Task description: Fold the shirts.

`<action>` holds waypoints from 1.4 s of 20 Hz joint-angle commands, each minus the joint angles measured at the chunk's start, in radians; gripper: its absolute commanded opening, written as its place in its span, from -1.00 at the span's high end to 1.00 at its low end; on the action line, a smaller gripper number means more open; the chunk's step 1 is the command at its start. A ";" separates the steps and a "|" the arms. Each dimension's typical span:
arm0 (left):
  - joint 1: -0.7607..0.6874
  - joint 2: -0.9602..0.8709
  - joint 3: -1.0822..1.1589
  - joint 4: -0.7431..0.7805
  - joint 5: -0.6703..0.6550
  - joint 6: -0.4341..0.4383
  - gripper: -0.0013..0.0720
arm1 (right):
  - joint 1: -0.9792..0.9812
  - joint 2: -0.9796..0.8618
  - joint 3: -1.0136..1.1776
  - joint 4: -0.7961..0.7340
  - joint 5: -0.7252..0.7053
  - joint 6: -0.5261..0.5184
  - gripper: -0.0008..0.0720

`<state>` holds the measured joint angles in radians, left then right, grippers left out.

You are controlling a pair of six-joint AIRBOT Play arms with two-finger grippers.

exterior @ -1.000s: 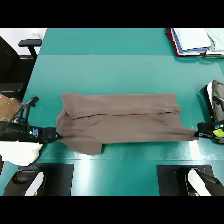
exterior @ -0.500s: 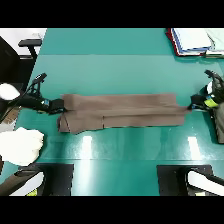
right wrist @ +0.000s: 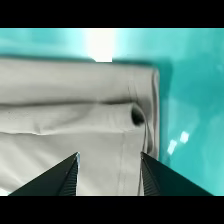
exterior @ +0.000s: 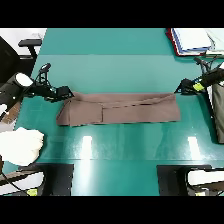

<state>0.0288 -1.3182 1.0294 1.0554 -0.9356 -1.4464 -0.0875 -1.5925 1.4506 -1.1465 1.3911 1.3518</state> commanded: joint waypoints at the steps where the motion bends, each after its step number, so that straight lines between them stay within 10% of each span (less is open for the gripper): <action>1: 0.000 -0.009 0.056 -0.008 -0.074 -0.012 -0.72 | -0.083 -0.013 -0.002 0.144 0.032 -0.084 -0.29; 2: 0.000 -0.009 0.071 -0.019 -0.097 -0.012 -0.66 | -0.119 -0.002 -0.035 0.144 0.045 -0.087 -0.29; 4: 0.000 -0.010 0.077 -0.049 -0.103 -0.011 0.61 | -0.185 0.013 -0.114 0.153 0.050 -0.098 -0.30; 5: 0.000 -0.010 0.077 -0.054 -0.095 -0.010 0.91 | -0.215 0.013 -0.156 0.164 0.052 -0.108 -0.46; 13: -0.213 -0.018 0.077 -0.116 0.090 -0.021 0.91 | -0.175 -0.094 -0.319 0.298 0.048 -0.219 -0.44; 18: -0.385 -0.082 0.103 -0.117 0.209 -0.048 0.91 | -0.111 -0.029 -0.315 0.312 -0.048 -0.235 0.93; 28: -0.601 -0.453 0.427 -0.120 0.153 -0.091 0.91 | 0.089 0.231 0.014 0.318 0.045 -0.081 0.93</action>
<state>-0.5209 -1.6844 1.3838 0.9352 -0.7723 -1.5177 -0.0807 -1.4136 1.3666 -0.8310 1.4212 1.2098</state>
